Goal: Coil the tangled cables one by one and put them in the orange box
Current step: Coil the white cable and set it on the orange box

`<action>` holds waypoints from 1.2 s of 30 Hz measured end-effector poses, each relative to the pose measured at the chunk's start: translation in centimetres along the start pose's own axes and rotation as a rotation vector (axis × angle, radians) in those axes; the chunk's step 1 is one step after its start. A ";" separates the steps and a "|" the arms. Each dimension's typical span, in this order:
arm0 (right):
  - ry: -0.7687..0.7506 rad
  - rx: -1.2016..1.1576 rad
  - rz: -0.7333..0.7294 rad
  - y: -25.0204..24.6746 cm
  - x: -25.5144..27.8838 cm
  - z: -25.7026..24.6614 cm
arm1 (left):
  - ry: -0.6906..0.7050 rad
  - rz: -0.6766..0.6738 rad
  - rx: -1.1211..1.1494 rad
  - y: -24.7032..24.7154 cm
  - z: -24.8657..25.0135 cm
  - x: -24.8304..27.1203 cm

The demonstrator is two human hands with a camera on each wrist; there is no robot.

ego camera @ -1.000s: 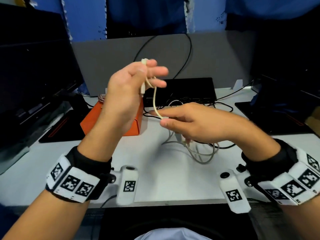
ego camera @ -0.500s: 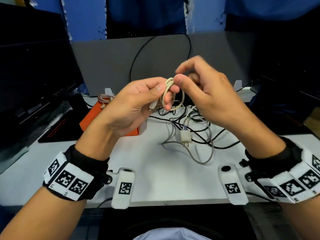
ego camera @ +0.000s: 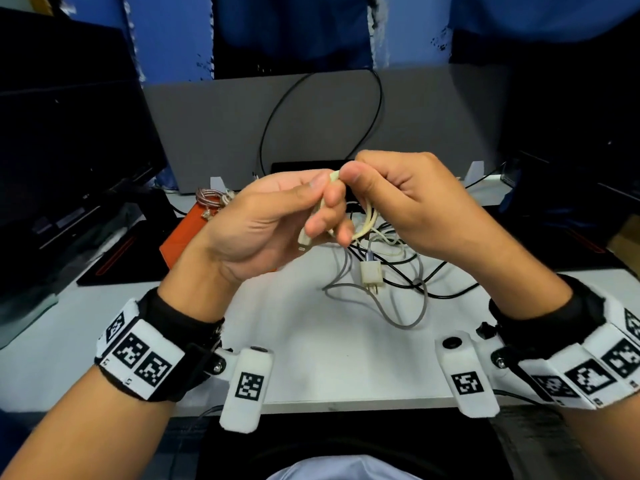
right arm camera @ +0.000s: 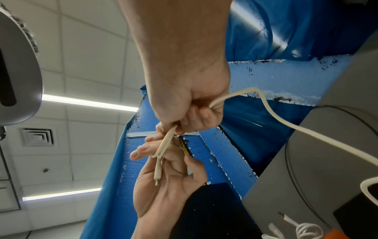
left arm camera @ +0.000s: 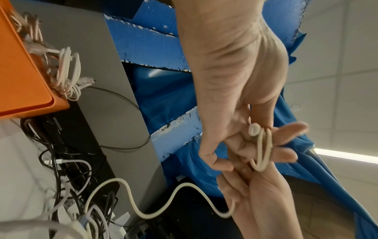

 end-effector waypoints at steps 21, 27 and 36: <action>0.072 0.154 -0.460 3.5 0.9 1.2 | 0.116 0.722 -0.547 -2.3 0.2 -0.8; -0.019 -0.097 -0.034 -0.2 0.1 0.3 | 0.009 0.440 -0.920 -2.0 0.0 -0.8; 0.048 -0.172 0.006 -0.4 -0.2 1.5 | 0.003 0.175 -0.493 -1.3 0.1 -0.3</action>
Point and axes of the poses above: each hand's wrist, its own x-axis away from the middle knuckle, its own y-axis out of the palm, z = x × y, the point moved 2 cm from there along -x, towards the middle knuckle, and after that the axes turned 14 degrees about -x, right-handed, at the moved point
